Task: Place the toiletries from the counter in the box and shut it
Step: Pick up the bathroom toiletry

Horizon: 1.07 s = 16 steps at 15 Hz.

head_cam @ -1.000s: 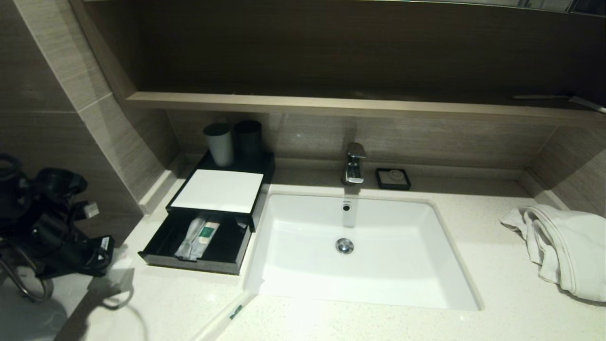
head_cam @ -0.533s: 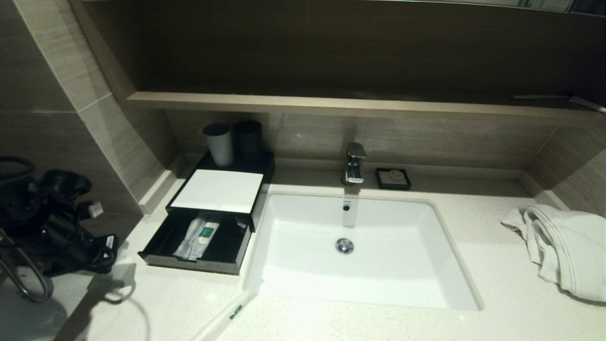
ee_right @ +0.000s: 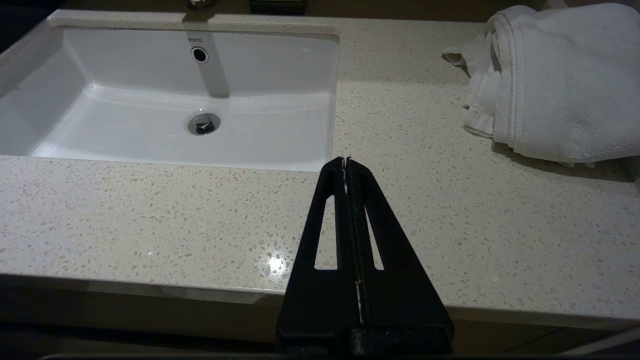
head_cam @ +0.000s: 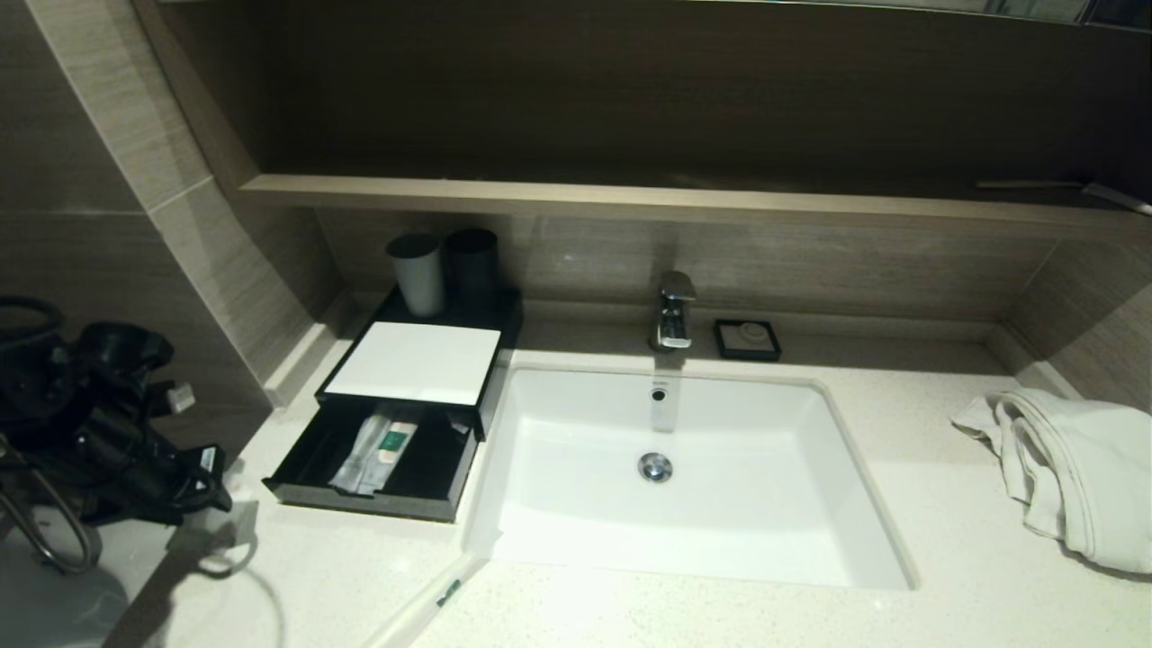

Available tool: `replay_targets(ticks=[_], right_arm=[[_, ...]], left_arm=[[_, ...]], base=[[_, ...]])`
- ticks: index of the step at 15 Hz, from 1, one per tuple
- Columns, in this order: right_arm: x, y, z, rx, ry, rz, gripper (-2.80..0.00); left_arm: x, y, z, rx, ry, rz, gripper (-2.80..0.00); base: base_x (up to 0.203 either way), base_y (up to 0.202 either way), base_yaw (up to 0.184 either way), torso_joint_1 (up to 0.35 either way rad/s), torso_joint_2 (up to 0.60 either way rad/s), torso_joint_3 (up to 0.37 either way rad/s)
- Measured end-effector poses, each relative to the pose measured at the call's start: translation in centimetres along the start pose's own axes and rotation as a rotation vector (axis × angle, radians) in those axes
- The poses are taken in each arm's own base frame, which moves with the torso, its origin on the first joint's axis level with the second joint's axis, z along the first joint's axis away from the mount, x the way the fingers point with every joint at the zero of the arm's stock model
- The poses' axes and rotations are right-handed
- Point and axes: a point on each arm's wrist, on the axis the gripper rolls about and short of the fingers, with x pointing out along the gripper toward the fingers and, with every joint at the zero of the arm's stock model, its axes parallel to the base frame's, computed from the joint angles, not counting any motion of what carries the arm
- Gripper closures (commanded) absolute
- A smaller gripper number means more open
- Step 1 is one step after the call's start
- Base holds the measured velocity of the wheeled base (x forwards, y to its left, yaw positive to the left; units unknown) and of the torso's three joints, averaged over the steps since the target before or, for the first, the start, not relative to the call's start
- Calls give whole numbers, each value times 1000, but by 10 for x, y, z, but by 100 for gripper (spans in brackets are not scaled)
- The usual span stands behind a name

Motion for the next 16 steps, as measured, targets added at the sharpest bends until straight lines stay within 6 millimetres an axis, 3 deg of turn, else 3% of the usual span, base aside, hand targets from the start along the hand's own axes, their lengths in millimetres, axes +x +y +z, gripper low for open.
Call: replay_targets(ticks=[16], right_arm=[[0,0,0,0,0,0,0]], left_arm=[[13,8,2,-23,33,10,-280]], base=[[0,0,0,0,0,0]])
